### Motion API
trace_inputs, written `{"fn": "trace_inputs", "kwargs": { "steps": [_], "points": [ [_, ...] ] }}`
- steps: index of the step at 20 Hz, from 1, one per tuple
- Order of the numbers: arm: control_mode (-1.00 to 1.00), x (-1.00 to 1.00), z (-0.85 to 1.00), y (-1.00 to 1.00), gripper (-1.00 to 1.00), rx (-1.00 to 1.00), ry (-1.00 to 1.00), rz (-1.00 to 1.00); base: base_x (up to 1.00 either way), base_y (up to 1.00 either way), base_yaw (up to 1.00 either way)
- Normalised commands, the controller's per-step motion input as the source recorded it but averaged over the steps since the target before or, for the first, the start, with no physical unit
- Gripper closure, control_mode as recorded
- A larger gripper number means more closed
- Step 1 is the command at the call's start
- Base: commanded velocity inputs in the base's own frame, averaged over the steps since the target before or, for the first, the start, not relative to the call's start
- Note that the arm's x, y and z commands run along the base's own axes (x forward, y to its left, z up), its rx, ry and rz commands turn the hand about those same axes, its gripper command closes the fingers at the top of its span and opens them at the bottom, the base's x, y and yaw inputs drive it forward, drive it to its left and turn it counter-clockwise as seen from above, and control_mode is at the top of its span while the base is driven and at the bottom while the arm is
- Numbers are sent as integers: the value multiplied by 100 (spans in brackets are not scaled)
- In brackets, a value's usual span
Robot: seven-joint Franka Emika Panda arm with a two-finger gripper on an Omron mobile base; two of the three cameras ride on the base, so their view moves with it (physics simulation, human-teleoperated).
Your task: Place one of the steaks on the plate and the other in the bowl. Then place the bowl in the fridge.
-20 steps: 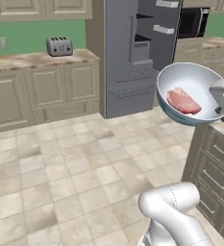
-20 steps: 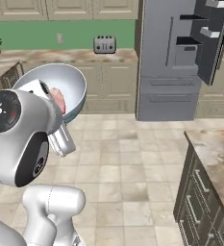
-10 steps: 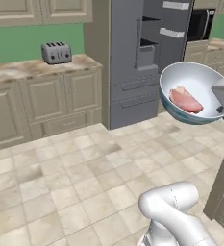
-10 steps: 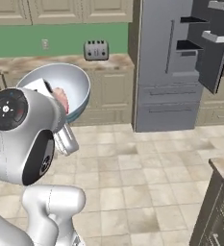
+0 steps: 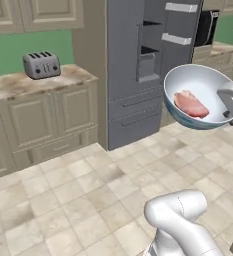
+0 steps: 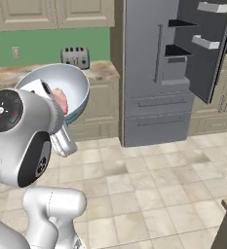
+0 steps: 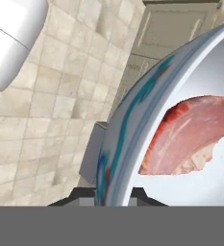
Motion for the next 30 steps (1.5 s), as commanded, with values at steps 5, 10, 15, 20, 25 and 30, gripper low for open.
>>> {"fn": "trace_inputs", "kwargs": {
  "steps": [5,10,15,20,25,30],
  "points": [
    [100,0,0,0,100,0,0,0,100,-35,-40],
    [100,0,0,0,100,0,0,0,52,-23,-71],
    [100,0,0,0,100,0,0,0,95,24,-39],
    [100,0,0,0,100,0,0,0,100,16,12],
    [100,0,0,0,100,0,0,0,100,-1,63],
    [100,0,0,0,100,0,0,0,100,-33,53]
  ]
}}
